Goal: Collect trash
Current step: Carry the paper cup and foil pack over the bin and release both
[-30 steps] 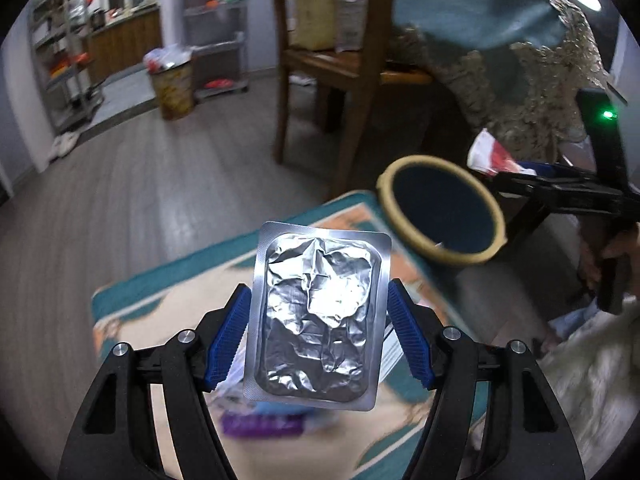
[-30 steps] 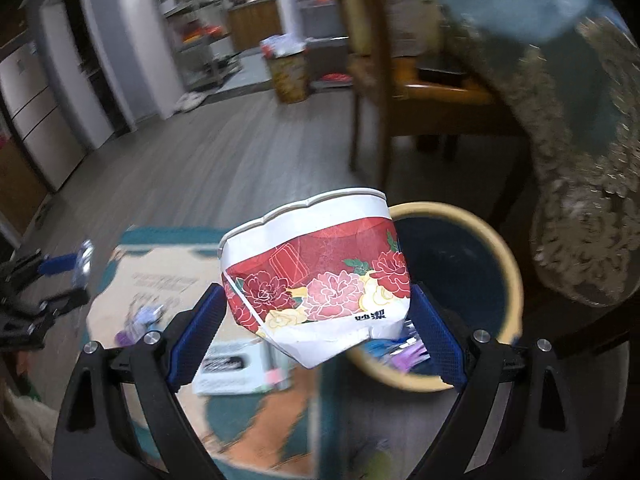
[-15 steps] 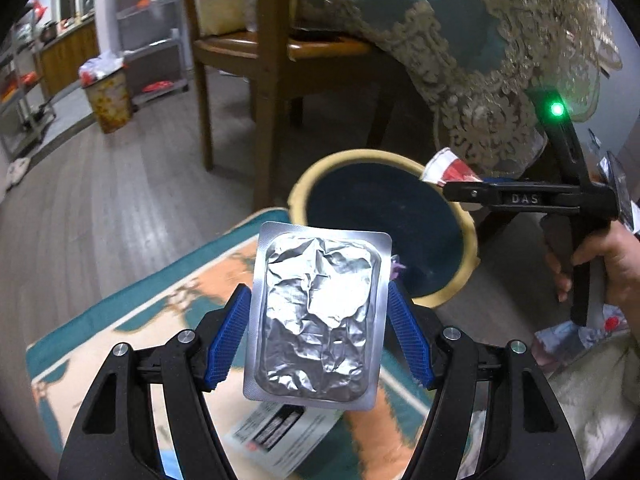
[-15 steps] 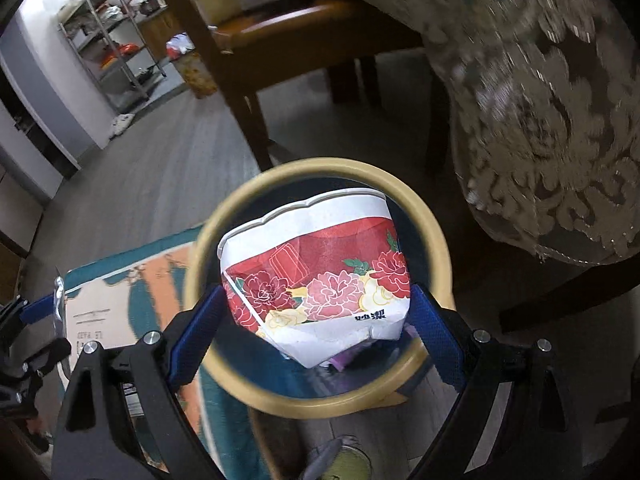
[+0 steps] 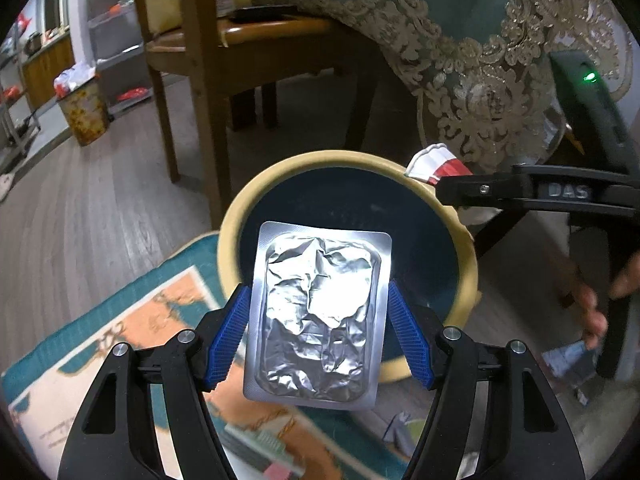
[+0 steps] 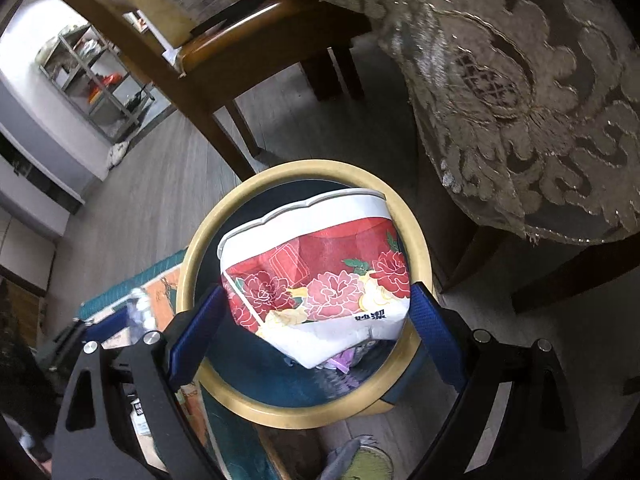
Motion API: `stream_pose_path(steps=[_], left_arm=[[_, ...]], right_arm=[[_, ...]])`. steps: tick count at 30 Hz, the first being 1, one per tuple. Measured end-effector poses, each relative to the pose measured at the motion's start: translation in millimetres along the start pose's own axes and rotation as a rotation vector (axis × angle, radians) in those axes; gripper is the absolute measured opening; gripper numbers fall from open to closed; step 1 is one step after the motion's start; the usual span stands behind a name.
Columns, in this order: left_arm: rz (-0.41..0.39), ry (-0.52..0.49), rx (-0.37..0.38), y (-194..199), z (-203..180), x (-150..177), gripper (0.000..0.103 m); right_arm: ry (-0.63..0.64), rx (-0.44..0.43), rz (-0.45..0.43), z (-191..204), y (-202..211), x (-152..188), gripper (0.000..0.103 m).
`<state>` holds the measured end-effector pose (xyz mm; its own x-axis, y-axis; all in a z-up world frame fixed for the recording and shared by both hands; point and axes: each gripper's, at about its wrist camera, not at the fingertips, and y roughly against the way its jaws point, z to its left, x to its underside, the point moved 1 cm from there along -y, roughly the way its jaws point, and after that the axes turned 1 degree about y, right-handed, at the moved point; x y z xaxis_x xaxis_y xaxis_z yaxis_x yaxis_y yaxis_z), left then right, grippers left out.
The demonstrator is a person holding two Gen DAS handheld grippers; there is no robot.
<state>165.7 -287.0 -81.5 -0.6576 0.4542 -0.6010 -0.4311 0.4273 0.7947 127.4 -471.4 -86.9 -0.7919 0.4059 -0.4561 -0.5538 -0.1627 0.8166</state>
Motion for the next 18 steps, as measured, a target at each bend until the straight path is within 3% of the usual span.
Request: stream_pose_path(steps=[6, 9, 18], left_arm=[[0.004, 0.012, -0.020, -22, 1, -3, 0.072], [0.012, 0.026, -0.027, -26, 6, 0, 0.083], [0.010, 0.056, -0.046, -16, 21, 6, 0.085]], right_arm=[[-0.027, -0.018, -0.010, -6, -2, -3, 0.090], [-0.038, -0.035, -0.017, -4, -5, -6, 0.090], [-0.007, -0.055, -0.012, 12, -11, -8, 0.091]])
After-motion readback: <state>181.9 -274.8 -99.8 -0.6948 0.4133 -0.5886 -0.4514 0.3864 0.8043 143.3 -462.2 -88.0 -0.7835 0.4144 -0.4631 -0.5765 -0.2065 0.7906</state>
